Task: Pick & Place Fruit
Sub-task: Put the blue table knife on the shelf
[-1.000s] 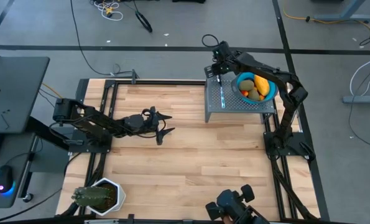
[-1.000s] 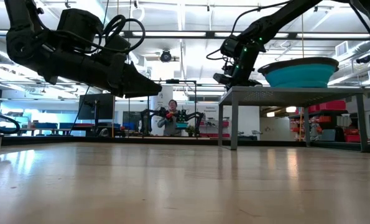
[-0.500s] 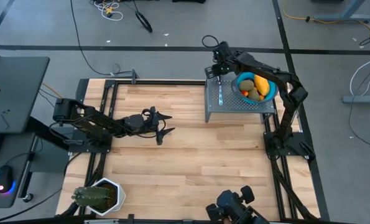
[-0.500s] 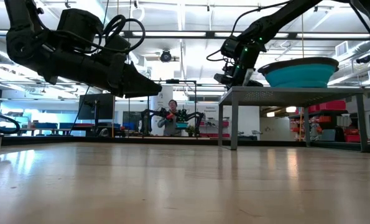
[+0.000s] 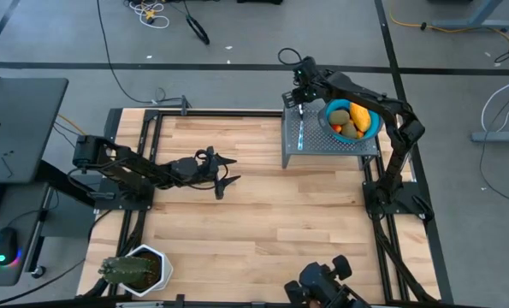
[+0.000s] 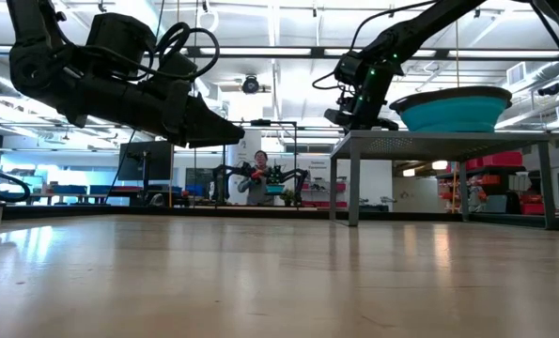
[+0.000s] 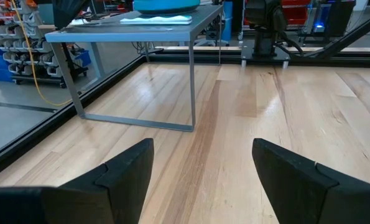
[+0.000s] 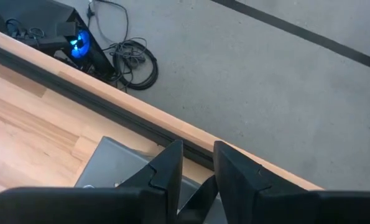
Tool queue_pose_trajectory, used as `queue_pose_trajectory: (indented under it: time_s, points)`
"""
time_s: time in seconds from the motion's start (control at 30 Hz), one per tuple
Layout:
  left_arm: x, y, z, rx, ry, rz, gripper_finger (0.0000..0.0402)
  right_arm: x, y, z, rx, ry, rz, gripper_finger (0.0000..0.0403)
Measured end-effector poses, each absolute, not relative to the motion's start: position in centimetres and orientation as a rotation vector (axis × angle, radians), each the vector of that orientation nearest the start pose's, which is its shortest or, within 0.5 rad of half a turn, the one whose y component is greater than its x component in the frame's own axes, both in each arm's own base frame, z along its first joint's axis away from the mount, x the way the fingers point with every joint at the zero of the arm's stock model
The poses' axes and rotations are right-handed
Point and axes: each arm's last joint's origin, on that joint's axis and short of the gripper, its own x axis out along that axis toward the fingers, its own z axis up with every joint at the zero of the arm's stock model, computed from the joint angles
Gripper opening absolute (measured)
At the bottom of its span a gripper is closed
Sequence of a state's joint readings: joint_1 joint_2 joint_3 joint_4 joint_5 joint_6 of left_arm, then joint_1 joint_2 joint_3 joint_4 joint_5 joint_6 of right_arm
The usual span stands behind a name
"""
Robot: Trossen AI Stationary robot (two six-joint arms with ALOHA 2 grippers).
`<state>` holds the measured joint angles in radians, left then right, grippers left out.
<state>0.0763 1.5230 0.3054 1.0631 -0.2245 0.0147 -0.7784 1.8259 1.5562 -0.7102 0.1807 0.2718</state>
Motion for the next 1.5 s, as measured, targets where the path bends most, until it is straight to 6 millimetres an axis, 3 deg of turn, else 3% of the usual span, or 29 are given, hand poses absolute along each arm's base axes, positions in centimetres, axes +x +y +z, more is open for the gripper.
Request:
queue_pose_trajectory:
  time_s: [0.3,0.57,0.73,0.9,1.17,1.33,1.5]
  points:
    - [24.2,2.5,14.3,0.026,0.157,0.299,0.0279,28.0,-27.1,27.2,0.524,0.872,-0.986,0.0099]
    - [24.2,2.5,14.3,0.037,0.158,0.308,0.0279,28.1,-24.0,30.5,0.444,0.834,-0.946,0.0099]
    - [24.2,2.5,14.3,0.036,0.158,0.310,0.0279,28.0,-21.1,32.0,0.483,0.850,-0.855,0.0099]
    - [24.2,2.5,14.3,0.027,0.157,0.310,0.0279,28.7,-18.3,31.5,0.447,0.984,-0.813,0.0099]
    - [24.2,2.5,14.3,0.023,0.156,0.311,0.0279,30.5,-14.2,31.2,0.159,1.118,-0.671,0.0099]
    - [24.2,2.5,14.3,0.023,0.156,0.310,0.0279,30.7,-13.4,31.1,0.044,1.176,-0.575,0.0099]
    - [24.2,2.5,14.3,0.023,0.156,0.307,0.0279,30.1,-13.6,30.6,0.084,1.226,-0.537,0.0099]
